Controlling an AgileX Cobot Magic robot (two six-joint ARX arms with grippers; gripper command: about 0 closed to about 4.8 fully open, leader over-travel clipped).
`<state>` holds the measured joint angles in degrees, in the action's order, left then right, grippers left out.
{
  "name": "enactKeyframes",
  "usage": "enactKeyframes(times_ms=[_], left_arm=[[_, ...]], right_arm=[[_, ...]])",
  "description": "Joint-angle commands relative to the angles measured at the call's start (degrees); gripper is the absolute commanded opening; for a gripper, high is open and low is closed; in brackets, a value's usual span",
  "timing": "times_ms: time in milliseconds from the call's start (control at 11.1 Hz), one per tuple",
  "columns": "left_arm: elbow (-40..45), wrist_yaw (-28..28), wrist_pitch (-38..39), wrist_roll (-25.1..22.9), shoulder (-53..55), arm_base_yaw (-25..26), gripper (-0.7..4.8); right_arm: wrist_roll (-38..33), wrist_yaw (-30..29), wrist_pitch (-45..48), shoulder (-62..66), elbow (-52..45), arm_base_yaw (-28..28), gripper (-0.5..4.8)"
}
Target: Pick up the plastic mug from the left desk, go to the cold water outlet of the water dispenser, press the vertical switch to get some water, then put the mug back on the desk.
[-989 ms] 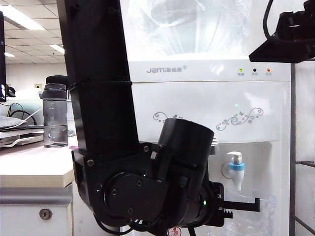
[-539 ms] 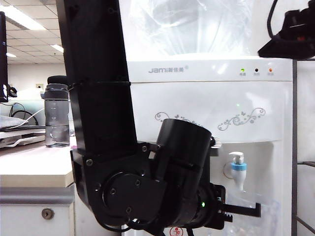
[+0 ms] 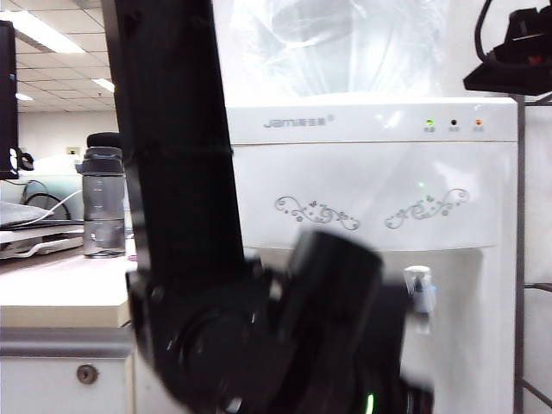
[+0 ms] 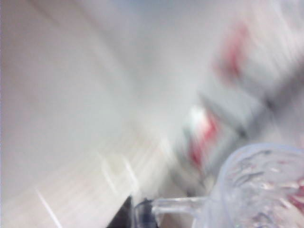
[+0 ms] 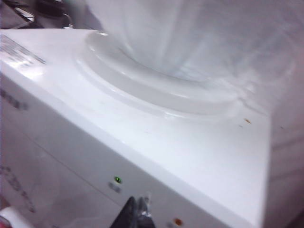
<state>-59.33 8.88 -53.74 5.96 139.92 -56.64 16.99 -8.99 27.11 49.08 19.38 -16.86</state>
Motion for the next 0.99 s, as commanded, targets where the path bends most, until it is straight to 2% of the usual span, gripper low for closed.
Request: enactKeyframes(times_ms=[90, 449, 989], left_arm=[[-0.1, -1.2, -0.8, -0.2, -0.3, 0.4, -0.05], [-0.1, -1.7, -2.3, -0.3, -0.5, 0.3, -0.05], [-0.1, -9.2, -5.7, -1.6, -0.7, 0.3, -0.05]], right_arm=[[-0.5, 0.1, 1.6, -0.3, 0.2, 0.8, -0.05], [-0.5, -0.1, 1.7, -0.5, 0.2, 1.1, -0.05], [-0.5, -0.1, 1.7, -0.4, 0.2, 1.1, -0.05]])
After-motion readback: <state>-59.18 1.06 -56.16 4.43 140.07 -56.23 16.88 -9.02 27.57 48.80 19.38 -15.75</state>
